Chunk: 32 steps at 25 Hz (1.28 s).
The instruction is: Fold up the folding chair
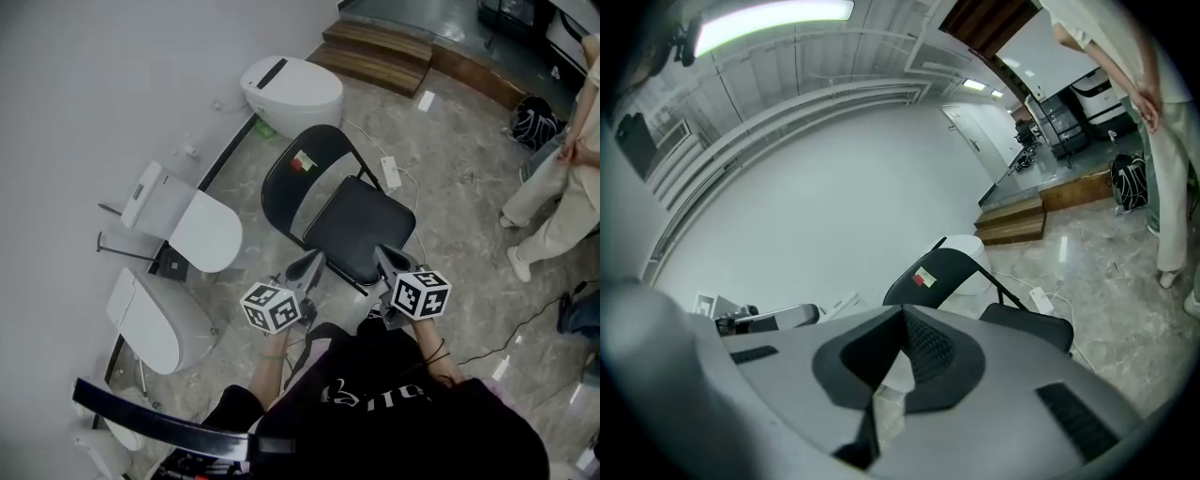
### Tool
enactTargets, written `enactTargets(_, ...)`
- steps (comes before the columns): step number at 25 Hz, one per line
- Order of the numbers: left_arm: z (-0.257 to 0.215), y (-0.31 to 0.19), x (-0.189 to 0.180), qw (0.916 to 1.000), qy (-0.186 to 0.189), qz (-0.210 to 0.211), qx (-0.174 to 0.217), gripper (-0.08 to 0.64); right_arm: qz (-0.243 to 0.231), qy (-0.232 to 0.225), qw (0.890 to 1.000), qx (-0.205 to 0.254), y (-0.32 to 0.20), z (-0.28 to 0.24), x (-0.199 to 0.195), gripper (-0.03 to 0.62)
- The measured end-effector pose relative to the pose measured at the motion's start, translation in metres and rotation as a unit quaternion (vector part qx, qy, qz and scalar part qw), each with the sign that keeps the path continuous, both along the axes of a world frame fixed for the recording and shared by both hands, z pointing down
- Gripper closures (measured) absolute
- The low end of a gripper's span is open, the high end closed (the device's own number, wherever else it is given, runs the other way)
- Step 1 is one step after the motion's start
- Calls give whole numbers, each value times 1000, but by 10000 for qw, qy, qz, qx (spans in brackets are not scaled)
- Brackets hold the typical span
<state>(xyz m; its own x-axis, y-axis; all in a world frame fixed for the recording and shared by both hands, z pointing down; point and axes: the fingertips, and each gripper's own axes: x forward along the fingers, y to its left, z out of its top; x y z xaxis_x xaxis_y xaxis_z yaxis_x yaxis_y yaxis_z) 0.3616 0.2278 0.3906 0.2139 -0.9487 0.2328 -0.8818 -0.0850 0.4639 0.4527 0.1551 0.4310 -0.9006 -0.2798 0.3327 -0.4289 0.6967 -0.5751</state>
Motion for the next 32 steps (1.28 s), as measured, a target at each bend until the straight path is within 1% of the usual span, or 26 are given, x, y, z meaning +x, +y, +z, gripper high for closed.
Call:
enactTargets(3, -6, -17, -8, 9999, -23, 131, -14, 547, 13, -29, 9999, -121, -15, 5, -3, 578)
enactTargets(4, -6, -22, -10, 9997, -59, 211, -69, 525, 17, -28, 9999, -147, -19, 7, -5, 578)
enactTargets(5, -6, -27, -12, 9994, -74, 305, -145, 518, 31, -19, 9999, -168, -22, 9, -7, 578)
enactTargets(8, -4, -43, -19, 9982, -11, 546, -246, 518, 123, 27, 9996, -234, -33, 16, -12, 578)
enactTargets(12, -8, -67, -50, 9991, -81, 409, -12, 518, 338, 117, 9990, -284, -48, 23, -22, 578)
enactTargets(15, -7, -86, -84, 9992, 22, 401, 57, 518, 590, 171, 9977, -288, -64, 26, -37, 578)
enactTargets(17, 0, -99, -112, 9989, -98, 439, -112, 518, 757, 204, 9965, -273, -77, 25, -49, 578)
enactTargets(19, 8, -111, -140, 9976, -328, 501, -340, 518, 933, 217, 9951, -260, -89, 24, -61, 578)
enactTargets(21, 15, -122, -168, 9959, -514, 577, -471, 515, 1159, 204, 9926, -283, -99, 26, -72, 578)
enactTargets(22, 18, -129, -183, 9950, -594, 612, -514, 509, 1290, 206, 9909, -308, -104, 28, -78, 578)
enactTargets(24, 27, -143, -215, 9925, -783, 681, -646, 474, 1543, 234, 9871, -368, -115, 34, -87, 578)
enactTargets(28, 58, -174, -281, 9829, -1147, 846, -1164, 448, 1973, 339, 9784, -523, -125, 51, -101, 578)
enactTargets(30, 80, -192, -310, 9779, -1166, 927, -1470, 427, 2189, 413, 9728, -639, -126, 60, -102, 578)
enactTargets(32, 106, -208, -328, 9704, -1118, 1121, -1825, 368, 2387, 499, 9670, -736, -125, 68, -101, 578)
